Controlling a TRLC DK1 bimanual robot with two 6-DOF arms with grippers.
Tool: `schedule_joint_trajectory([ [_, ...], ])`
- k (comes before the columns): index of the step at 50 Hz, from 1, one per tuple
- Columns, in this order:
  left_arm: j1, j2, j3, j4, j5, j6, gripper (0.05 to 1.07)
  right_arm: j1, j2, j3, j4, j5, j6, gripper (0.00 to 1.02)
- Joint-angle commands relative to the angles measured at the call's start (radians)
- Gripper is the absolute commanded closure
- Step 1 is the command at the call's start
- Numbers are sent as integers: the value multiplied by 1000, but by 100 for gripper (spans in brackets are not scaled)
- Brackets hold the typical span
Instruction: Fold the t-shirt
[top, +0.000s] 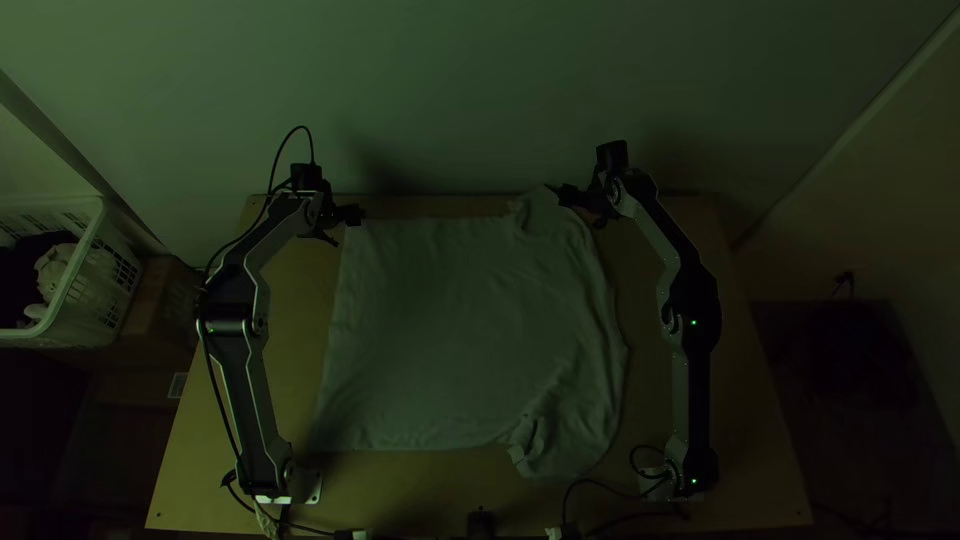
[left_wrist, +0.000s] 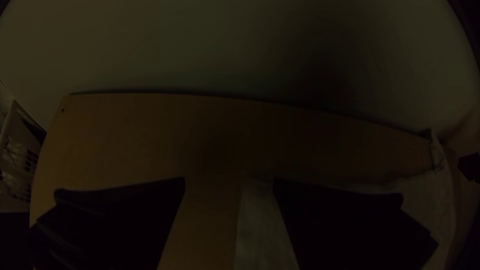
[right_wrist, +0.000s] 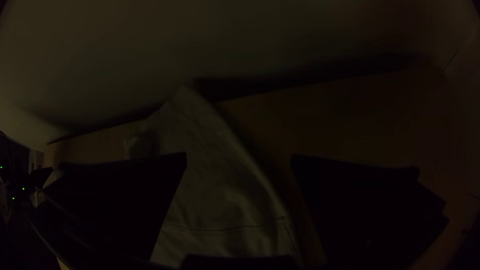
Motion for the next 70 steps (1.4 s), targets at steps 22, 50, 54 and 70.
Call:
schedule_joint_trajectory([
  [22,-34,83,53,-36,-41,42,26,3,57,65,-10,0,24,7],
  [50,-71,76,13,-13,-49,68,105,3,103,76,-14,31,22,13],
  [54,-68,68,11,-13,-49,67,105,3,109,76,-13,43,22,21],
  [70,-43,51,2,-15,-49,67,105,8,129,76,-13,60,19,83],
])
